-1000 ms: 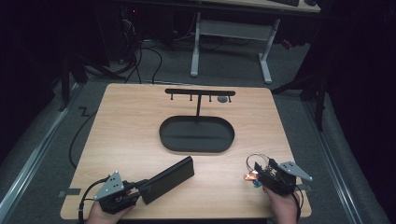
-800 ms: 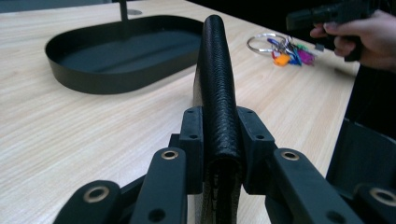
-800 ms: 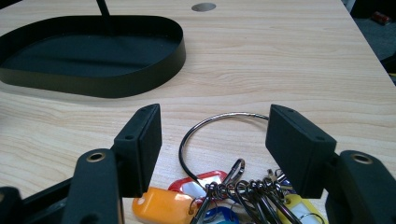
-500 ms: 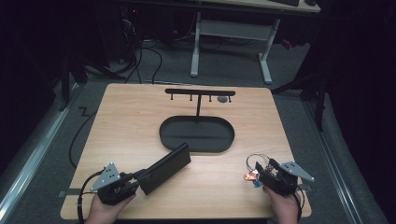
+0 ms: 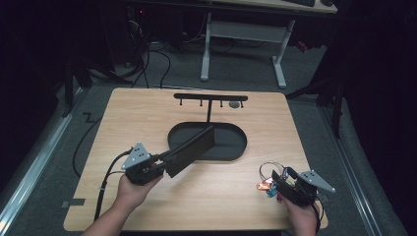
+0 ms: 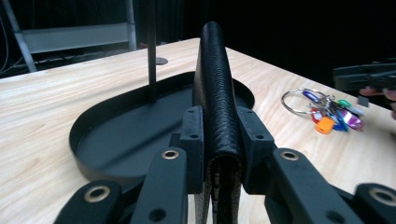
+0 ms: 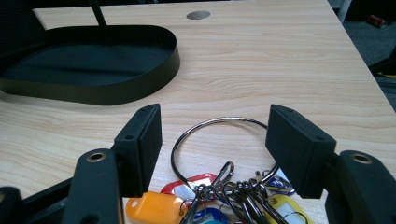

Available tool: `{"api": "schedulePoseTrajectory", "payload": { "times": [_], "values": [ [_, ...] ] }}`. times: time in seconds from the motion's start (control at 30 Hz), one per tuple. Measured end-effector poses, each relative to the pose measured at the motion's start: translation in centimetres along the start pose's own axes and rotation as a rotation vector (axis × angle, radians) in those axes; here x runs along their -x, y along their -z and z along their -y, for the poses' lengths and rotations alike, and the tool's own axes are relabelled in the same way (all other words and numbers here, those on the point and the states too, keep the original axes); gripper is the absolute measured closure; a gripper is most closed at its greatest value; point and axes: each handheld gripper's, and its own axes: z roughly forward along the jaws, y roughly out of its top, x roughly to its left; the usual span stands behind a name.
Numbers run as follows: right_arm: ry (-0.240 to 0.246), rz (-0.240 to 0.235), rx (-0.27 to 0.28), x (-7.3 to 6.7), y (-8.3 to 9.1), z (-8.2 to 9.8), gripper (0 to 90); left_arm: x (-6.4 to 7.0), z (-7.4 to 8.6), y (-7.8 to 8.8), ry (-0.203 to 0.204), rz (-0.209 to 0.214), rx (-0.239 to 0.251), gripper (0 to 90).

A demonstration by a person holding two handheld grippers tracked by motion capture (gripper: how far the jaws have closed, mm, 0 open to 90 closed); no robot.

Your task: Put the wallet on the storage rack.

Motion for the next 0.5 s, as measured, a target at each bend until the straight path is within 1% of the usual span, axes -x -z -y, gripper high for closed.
{"api": "schedulePoseTrajectory", "payload": {
  "times": [0.17,0.27,0.33,0.37,0.4,0.47,0.5],
  "values": [
    [0.004,-0.004,0.000,0.1,0.0,0.1,36.3,-0.5,-0.5,-2.7,0.009,-0.004,-0.005,75.0],
    [0.001,-0.004,0.001,0.1,0.1,0.1,36.3,-0.8,-0.8,-4.4,0.002,-0.010,-0.017,75.0],
    [0.000,-0.004,0.002,0.1,0.1,0.1,36.4,-1.0,-0.9,-5.2,0.009,-0.014,-0.017,75.0],
    [-0.002,-0.004,0.000,0.2,0.1,0.1,36.3,-1.2,-1.1,-5.8,0.013,-0.022,-0.020,74.9],
    [-0.002,-0.004,0.000,0.2,0.1,0.1,36.3,-1.2,-1.1,-5.8,0.013,-0.022,-0.020,74.9],
    [-0.004,-0.005,-0.001,0.2,0.1,0.1,36.3,-1.4,-1.3,-6.7,0.012,-0.024,-0.028,75.0],
    [-0.002,-0.004,0.000,0.3,0.1,0.1,36.3,-1.5,-1.3,-7.5,0.017,-0.025,-0.037,74.9]
  ]
}}
